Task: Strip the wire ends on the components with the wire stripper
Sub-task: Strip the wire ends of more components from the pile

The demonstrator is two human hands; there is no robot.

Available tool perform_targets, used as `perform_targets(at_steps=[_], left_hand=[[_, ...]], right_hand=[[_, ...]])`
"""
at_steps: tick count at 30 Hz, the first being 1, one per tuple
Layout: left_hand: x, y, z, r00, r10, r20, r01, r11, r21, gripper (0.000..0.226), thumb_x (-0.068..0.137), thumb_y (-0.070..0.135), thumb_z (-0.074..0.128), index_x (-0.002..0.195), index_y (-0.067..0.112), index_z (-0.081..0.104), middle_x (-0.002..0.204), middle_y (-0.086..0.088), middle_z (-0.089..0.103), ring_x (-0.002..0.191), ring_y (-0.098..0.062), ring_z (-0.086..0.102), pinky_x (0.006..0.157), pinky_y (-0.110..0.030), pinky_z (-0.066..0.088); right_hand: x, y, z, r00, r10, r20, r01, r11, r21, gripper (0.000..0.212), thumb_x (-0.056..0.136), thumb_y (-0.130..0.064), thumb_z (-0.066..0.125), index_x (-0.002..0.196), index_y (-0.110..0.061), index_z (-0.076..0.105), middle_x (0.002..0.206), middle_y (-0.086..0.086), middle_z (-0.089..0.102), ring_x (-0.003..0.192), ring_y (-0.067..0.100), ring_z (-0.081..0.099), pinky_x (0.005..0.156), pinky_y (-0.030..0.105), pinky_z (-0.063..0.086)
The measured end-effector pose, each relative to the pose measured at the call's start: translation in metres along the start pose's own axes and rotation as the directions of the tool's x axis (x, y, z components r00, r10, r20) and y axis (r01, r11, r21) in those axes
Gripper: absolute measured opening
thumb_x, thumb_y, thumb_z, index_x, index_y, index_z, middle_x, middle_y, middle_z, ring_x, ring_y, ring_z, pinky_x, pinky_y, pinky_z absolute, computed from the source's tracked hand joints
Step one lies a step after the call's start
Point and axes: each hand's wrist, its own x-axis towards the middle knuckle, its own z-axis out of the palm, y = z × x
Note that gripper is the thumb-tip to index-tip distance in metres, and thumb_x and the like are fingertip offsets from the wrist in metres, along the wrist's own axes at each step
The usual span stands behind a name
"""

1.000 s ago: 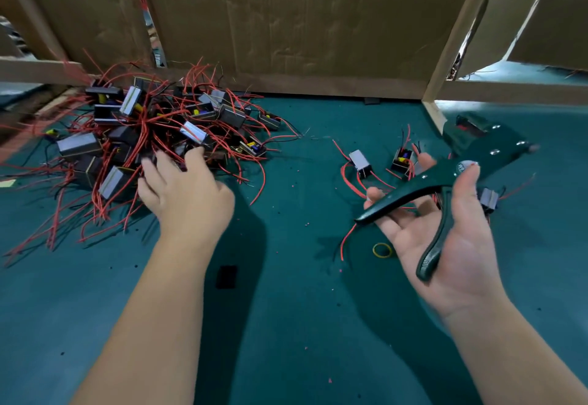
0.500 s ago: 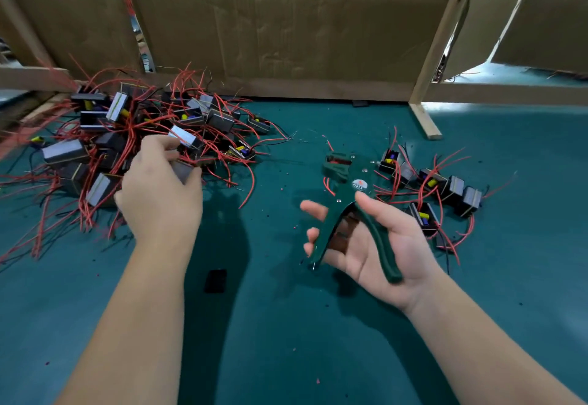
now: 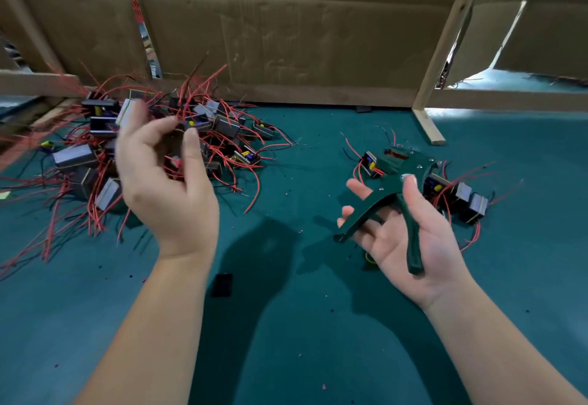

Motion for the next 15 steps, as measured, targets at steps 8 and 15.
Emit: perform_targets(at_steps=[8, 15], left_hand=[[-0.023, 0.041, 0.02, 0.709, -0.47, 0.526, 0.678, 0.66, -0.323, 0.017, 0.095, 0.002, 0.052, 0.105, 0.015, 0.06, 0.097, -0.001, 0.067, 0.091, -0.017, 0.064, 0.078, -0.028, 0.052], [-0.016, 0.041, 0.019, 0.191, -0.569, 0.8, 0.969, -0.022, -0.246, 0.031, 0.099, 0.005, 0.037, 0.101, 0.015, 0.067, 0.088, 0.003, 0.072, 0.072, -0.013, 0.067, 0.062, -0.03, 0.058]], right_hand=[[-0.01, 0.004, 0.006, 0.979, 0.07, 0.194, -0.063, 0.997, -0.041, 0.047, 0.089, -0.042, 0.041, 0.119, -0.007, 0.048, 0.128, 0.012, 0.061, 0.079, 0.029, 0.066, 0.074, 0.044, 0.055], [-0.01, 0.004, 0.006, 0.976, 0.105, 0.191, -0.1, 0.994, -0.036, 0.061, 0.084, -0.043, 0.051, 0.129, -0.003, 0.047, 0.129, 0.013, 0.061, 0.078, 0.029, 0.066, 0.073, 0.043, 0.056]])
